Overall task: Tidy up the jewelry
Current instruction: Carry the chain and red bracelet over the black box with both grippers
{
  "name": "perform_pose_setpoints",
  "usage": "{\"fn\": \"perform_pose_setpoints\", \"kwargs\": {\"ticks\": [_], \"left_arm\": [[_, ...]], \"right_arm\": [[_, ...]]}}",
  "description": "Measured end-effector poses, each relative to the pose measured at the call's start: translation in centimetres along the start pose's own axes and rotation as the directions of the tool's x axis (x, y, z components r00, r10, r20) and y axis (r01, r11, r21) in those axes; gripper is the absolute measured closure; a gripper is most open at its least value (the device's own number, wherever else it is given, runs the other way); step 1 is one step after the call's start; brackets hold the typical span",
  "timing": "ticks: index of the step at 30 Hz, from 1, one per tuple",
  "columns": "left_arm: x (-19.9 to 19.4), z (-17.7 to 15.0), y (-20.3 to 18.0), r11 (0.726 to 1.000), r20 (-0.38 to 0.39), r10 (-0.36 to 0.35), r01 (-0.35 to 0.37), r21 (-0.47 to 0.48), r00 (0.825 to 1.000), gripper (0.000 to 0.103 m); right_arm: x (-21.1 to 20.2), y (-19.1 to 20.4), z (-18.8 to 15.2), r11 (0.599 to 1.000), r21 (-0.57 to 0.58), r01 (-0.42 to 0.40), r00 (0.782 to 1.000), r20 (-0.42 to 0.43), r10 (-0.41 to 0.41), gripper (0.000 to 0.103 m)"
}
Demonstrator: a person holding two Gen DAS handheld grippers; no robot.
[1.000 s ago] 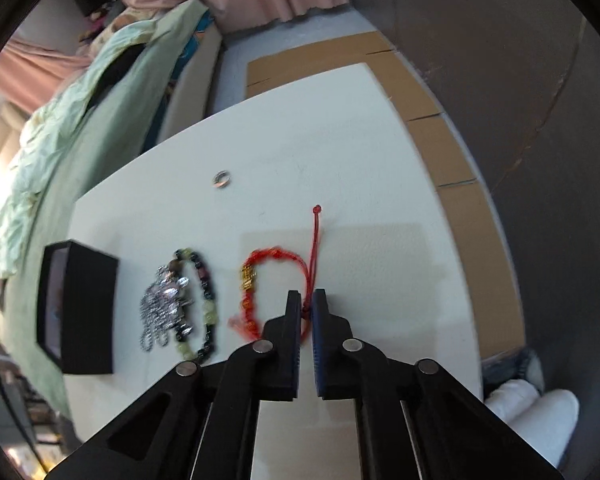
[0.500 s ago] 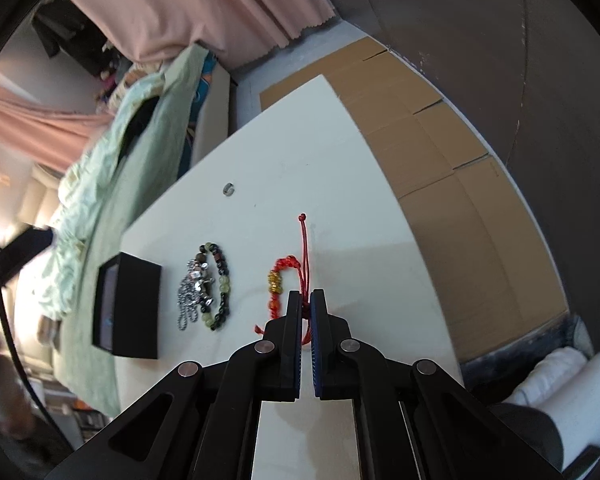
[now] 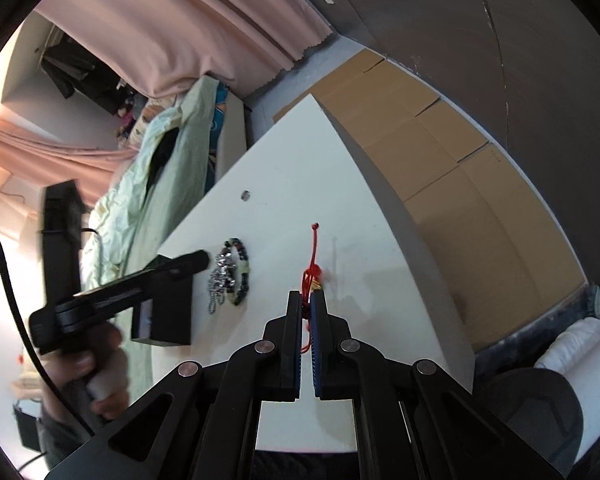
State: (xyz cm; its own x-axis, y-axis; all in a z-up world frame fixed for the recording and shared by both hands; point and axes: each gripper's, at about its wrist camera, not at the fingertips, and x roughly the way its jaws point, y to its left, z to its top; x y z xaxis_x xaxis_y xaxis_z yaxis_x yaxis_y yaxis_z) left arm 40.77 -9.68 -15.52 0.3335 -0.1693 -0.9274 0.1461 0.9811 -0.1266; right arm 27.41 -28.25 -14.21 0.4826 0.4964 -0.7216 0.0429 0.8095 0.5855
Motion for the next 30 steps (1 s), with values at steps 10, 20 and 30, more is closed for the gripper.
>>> {"fn": "perform_pose_setpoints", "kwargs": {"ticks": [10, 20, 30], "left_arm": [[2.5, 0.0, -0.1, 0.997, -0.029, 0.078, -0.078, 0.001, 0.997, 0.083], [-1.2, 0.0, 0.1, 0.998, 0.042, 0.062, -0.063, 0.03, 0.997, 0.084], [-9.5, 0.2, 0.6, 0.999, 0.199, 0.032, -0.04, 0.036, 0.979, 0.084]], "right_arm": [[-1.3, 1.4, 0.1, 0.999, -0.026, -0.04, 0.999, 0.027, 0.04, 0.098], [-0.7, 3.5, 0.6, 0.996, -0.057, -0.064, 0.998, 0.022, 0.065, 0.098], [-0.6, 6.8, 1.1, 0.99, -0.108, -0.091, 0.995, 0.028, 0.095, 0.098]]}}
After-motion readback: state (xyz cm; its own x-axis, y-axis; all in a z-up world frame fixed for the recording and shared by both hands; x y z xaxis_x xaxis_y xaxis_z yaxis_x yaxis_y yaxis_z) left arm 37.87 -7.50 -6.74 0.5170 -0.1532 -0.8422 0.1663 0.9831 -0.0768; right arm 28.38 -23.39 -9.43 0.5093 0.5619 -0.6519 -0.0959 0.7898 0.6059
